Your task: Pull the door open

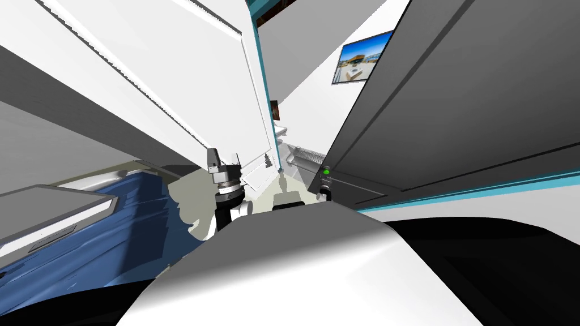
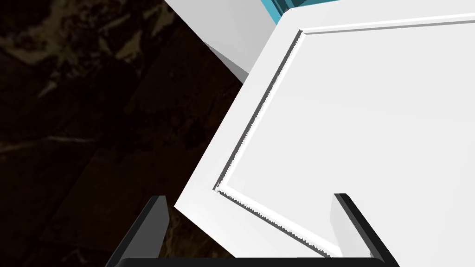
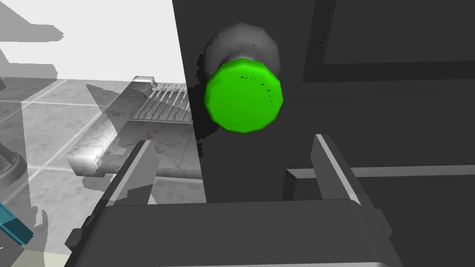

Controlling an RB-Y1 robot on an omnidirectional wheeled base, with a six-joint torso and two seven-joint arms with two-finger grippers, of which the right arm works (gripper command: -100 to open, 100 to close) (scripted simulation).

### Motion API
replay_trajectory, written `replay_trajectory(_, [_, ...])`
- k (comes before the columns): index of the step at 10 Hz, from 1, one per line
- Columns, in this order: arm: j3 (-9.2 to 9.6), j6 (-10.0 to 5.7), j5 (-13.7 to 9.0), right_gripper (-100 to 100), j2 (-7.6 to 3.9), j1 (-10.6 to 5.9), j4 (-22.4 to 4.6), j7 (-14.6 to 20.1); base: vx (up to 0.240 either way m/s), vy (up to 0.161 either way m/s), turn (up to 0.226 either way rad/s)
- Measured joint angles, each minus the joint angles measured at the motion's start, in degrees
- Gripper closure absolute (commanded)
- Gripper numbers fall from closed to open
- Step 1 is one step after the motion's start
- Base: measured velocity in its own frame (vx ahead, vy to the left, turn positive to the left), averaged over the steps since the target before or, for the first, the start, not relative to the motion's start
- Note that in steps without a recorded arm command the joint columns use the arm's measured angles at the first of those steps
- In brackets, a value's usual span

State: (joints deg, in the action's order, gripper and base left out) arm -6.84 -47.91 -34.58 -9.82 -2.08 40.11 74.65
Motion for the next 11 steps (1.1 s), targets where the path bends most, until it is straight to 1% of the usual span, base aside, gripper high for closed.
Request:
replay_trajectory(2, [0.11,0.17,-0.1,-100,-1.96,1.77,0.7,2.2,0.124,-0.019,0.032])
replay_trajectory(5, [0.21,-0.38,-0.3,-100,-4.4,2.16,-1.0,5.1,0.12,0.0,0.036])
replay_trajectory(6, [0.28,-0.56,-0.3,-100,-5.24,2.53,-1.3,6.1,0.057,-0.001,0.006])
replay_trajectory(7, [0.29,-0.6,-0.3,100,-5.33,2.56,-1.4,6.3,-0.009,-0.002,-0.012])
replay_trajectory(11, [0.32,-0.5,-0.3,100,-5.26,2.52,-1.4,6.0,-0.012,0.0,0.004])
